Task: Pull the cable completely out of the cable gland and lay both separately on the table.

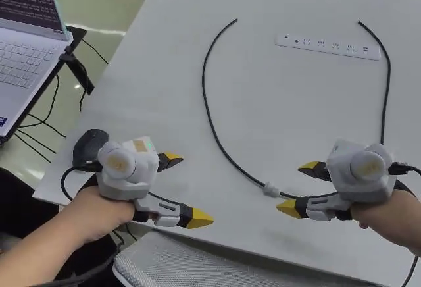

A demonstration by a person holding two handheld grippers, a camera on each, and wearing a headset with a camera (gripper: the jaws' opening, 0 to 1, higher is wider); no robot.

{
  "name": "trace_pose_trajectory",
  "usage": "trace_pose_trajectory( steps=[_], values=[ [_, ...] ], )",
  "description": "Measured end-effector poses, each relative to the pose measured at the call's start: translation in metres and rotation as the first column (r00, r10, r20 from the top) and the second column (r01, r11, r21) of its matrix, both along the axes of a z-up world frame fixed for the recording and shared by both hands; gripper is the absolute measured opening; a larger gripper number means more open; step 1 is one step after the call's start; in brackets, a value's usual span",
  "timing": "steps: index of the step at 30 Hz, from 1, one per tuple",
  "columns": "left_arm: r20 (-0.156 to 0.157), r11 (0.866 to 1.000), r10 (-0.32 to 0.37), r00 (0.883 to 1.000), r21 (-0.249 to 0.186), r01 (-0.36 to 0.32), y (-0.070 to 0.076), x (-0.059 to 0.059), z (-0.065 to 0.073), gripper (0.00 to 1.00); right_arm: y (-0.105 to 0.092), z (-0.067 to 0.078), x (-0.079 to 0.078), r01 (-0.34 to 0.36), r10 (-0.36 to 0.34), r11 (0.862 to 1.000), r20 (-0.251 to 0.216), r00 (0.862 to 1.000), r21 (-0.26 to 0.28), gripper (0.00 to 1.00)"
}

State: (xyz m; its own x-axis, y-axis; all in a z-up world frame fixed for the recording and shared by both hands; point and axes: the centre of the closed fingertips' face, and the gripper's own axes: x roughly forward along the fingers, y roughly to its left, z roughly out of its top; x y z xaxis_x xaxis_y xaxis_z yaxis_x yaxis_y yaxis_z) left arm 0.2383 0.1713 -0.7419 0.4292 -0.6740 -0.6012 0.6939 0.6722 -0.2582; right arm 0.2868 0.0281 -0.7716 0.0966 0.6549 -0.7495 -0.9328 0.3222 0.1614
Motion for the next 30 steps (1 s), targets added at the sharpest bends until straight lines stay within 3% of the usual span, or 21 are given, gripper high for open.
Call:
trace_pose_trajectory(
  steps=[8,12,20,30],
  values=[
    [-0.009,1.000,-0.014,1.000,-0.012,0.014,-0.008,-0.005,-0.003,0.89,0.007,-0.016,0.003,-0.035,0.035,0.998,-0.017,0.999,-0.043,0.47],
    [-0.019,1.000,-0.025,1.000,-0.015,0.025,-0.011,-0.010,-0.006,0.88,0.007,-0.028,-0.001,-0.087,0.086,0.991,-0.016,0.996,-0.101,0.42],
    [-0.033,0.999,-0.034,0.999,-0.013,0.033,-0.009,-0.014,-0.011,0.87,0.008,-0.042,-0.004,-0.106,0.100,0.985,-0.047,0.994,-0.138,0.31],
    [-0.037,1.000,-0.027,0.999,-0.016,0.027,-0.008,-0.021,-0.009,0.86,0.013,-0.043,0.003,-0.101,0.097,0.984,-0.039,0.995,-0.145,0.21]
  ],
)
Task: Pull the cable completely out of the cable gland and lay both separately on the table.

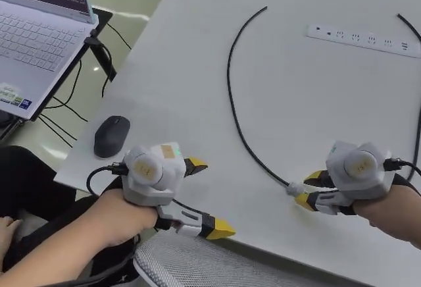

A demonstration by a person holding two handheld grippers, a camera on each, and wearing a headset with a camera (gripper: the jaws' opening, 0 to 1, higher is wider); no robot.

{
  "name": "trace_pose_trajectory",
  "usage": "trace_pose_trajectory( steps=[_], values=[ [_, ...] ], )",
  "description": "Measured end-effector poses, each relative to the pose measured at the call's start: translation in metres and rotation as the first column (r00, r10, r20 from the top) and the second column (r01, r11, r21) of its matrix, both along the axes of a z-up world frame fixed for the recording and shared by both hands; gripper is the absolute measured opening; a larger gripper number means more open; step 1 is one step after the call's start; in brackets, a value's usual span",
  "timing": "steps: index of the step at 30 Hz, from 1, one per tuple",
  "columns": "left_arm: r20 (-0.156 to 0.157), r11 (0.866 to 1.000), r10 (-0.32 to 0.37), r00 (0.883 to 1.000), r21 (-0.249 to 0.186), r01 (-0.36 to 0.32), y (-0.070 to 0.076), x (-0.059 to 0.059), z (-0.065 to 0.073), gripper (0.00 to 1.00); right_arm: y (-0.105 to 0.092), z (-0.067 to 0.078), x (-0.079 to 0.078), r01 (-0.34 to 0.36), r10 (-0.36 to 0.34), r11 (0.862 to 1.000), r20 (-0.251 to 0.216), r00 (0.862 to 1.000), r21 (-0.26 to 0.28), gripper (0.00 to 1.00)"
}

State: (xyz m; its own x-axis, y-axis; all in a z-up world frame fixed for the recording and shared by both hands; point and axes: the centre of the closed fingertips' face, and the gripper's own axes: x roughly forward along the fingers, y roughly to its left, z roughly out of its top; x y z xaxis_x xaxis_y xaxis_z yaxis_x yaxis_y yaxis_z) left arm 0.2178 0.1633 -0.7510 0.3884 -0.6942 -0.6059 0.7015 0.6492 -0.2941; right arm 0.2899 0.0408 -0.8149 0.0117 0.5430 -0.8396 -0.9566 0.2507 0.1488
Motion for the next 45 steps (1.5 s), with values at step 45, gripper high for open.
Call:
trace_pose_trajectory(
  steps=[45],
  values=[
    [0.070,0.996,-0.070,0.995,-0.044,0.073,-0.045,0.006,0.037,0.83,-0.009,0.056,-0.022,-0.018,0.018,0.999,0.004,1.000,0.038,0.06]
  ],
)
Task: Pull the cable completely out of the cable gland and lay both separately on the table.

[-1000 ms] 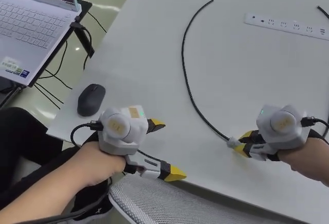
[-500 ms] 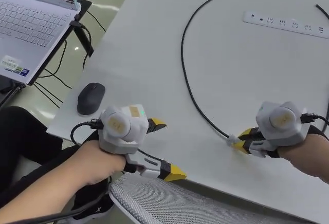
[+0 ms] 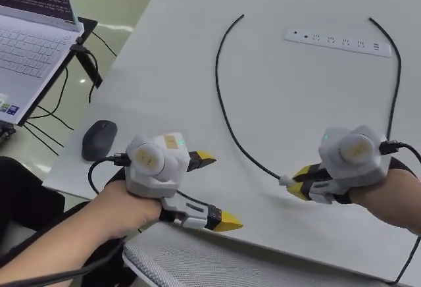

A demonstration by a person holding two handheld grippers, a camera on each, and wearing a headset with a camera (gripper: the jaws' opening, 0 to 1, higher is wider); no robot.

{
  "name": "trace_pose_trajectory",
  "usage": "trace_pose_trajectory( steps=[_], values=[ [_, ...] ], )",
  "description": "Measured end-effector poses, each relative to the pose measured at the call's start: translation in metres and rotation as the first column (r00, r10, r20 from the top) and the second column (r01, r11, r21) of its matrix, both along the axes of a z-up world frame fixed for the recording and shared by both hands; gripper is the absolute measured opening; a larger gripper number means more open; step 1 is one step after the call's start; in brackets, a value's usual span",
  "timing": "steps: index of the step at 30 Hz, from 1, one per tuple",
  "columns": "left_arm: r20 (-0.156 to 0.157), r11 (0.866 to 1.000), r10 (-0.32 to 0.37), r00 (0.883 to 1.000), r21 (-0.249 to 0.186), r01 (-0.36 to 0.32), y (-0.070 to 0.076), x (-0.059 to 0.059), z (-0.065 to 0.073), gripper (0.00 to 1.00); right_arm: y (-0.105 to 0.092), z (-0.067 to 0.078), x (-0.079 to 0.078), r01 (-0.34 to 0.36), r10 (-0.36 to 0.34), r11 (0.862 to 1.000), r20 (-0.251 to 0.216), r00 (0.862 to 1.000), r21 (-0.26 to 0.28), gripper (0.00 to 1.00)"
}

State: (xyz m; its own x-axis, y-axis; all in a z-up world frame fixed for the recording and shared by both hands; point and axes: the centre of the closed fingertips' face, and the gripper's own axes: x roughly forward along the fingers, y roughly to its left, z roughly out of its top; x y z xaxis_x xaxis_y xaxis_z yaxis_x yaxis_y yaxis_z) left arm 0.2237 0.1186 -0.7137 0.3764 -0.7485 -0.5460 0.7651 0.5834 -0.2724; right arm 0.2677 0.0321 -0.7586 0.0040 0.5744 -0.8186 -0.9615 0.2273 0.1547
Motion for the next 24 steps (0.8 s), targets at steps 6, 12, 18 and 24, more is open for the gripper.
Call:
trace_pose_trajectory(
  steps=[6,12,18,24],
  values=[
    [0.023,1.000,-0.017,1.000,-0.014,0.017,-0.019,0.003,0.011,0.83,-0.004,0.020,-0.011,-0.033,0.033,0.999,-0.008,0.999,0.025,0.06],
    [0.049,0.999,-0.038,0.998,-0.022,0.039,-0.038,0.007,0.020,0.83,-0.012,0.036,-0.018,-0.078,0.077,0.997,0.004,0.997,0.028,0.06],
    [0.066,0.996,-0.070,0.995,-0.048,0.073,-0.062,0.010,0.029,0.81,-0.017,0.048,-0.024,-0.131,0.130,0.991,0.027,0.991,0.022,0.06],
    [0.075,0.989,-0.140,0.987,-0.047,0.144,-0.079,0.009,0.030,0.77,-0.017,0.064,-0.030,-0.204,0.202,0.979,0.076,0.976,0.024,0.06]
  ],
)
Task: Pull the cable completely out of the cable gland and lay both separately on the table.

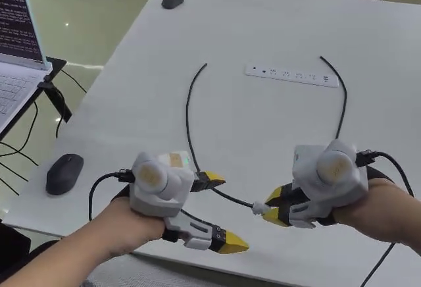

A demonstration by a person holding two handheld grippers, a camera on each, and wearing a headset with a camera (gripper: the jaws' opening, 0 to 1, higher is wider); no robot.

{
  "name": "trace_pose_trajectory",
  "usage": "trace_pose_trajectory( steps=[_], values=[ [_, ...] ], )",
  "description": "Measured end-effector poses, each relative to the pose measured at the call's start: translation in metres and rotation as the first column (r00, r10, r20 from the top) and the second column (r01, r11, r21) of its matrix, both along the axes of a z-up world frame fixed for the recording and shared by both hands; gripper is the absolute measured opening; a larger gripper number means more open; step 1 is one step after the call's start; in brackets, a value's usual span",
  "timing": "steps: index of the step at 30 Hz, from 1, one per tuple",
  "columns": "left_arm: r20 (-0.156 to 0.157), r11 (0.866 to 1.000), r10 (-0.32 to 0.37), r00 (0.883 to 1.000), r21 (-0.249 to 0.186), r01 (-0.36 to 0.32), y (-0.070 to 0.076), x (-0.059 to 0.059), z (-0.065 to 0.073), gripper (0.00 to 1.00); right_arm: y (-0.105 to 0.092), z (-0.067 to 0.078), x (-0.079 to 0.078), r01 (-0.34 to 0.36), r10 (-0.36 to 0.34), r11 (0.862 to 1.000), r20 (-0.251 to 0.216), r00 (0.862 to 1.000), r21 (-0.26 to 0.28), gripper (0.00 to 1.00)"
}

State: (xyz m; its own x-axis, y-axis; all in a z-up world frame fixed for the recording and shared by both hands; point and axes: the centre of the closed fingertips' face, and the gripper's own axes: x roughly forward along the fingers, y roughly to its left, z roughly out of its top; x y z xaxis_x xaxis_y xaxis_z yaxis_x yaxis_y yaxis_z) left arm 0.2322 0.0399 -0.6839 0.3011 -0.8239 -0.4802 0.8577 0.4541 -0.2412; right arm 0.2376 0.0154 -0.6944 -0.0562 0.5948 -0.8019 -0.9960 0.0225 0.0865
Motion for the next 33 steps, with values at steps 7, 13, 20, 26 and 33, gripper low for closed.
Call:
trace_pose_trajectory(
  steps=[7,13,20,26,33],
  values=[
    [-0.015,1.000,-0.028,0.999,-0.014,0.028,-0.006,0.000,-0.002,0.73,0.005,0.010,-0.003,-0.067,0.066,0.998,0.039,0.997,0.005,0.06],
    [-0.017,0.998,-0.048,0.999,-0.053,0.047,-0.012,0.005,0.001,0.66,0.007,0.015,-0.005,-0.123,0.122,0.992,0.068,0.990,0.005,0.06],
    [-0.011,0.994,-0.067,0.998,-0.086,0.066,-0.017,0.012,0.006,0.54,0.005,0.016,-0.003,-0.140,0.140,0.990,0.075,0.987,0.000,0.06],
    [-0.020,0.991,-0.088,0.996,-0.104,0.085,-0.021,0.014,0.006,0.40,0.007,0.021,-0.005,-0.157,0.155,0.987,0.080,0.985,0.023,0.06],
    [-0.023,0.989,-0.094,0.995,-0.116,0.091,-0.023,0.014,0.006,0.32,0.005,0.019,-0.004,-0.177,0.175,0.984,0.088,0.981,0.017,0.06]
  ],
)
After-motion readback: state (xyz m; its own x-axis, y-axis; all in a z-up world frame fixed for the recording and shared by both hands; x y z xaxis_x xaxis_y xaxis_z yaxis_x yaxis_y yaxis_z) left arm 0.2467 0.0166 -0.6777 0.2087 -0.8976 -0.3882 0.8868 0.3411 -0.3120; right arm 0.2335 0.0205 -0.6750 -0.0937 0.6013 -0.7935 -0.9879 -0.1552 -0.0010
